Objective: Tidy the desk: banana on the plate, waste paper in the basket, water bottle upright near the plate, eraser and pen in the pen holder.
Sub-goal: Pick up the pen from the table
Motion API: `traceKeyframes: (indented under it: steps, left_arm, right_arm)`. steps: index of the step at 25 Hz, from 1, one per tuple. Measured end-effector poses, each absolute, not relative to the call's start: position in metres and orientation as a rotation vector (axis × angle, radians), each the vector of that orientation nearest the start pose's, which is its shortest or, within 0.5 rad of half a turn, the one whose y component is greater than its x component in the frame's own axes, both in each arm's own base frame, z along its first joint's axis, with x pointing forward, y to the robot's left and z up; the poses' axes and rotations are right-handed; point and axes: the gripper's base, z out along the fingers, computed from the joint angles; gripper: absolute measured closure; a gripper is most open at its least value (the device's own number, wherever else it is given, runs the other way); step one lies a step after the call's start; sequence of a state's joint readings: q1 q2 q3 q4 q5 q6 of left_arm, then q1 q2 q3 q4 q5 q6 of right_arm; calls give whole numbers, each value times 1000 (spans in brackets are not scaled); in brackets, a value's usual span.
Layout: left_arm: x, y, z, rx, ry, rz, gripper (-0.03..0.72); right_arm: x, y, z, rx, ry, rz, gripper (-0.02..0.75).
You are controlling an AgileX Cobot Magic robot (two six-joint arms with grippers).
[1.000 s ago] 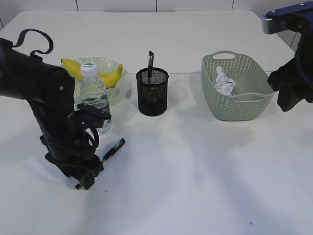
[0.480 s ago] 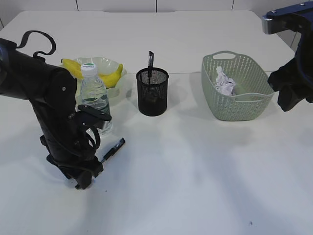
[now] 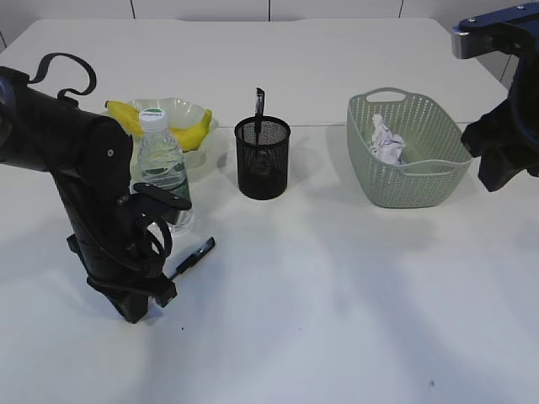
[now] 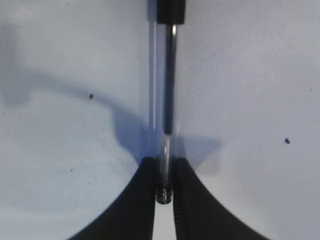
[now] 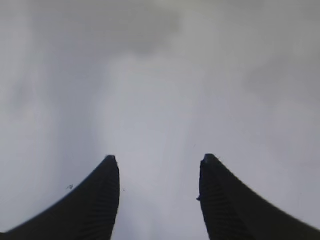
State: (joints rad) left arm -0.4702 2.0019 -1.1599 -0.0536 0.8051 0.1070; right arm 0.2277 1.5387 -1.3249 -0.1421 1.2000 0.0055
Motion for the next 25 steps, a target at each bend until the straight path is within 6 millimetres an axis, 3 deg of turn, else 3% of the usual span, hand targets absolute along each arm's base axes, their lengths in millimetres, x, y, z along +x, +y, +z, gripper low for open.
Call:
traceKeyframes:
  steps: [13,25]
  left_arm:
    - [310,-163,120,818,3039,-87,659]
    - [300,-163,194,724,2857,-214,659]
  right_arm:
    - [298,57,309,-370,2855,-158,347]
    - [298,57,309,-370,2855,-160,347]
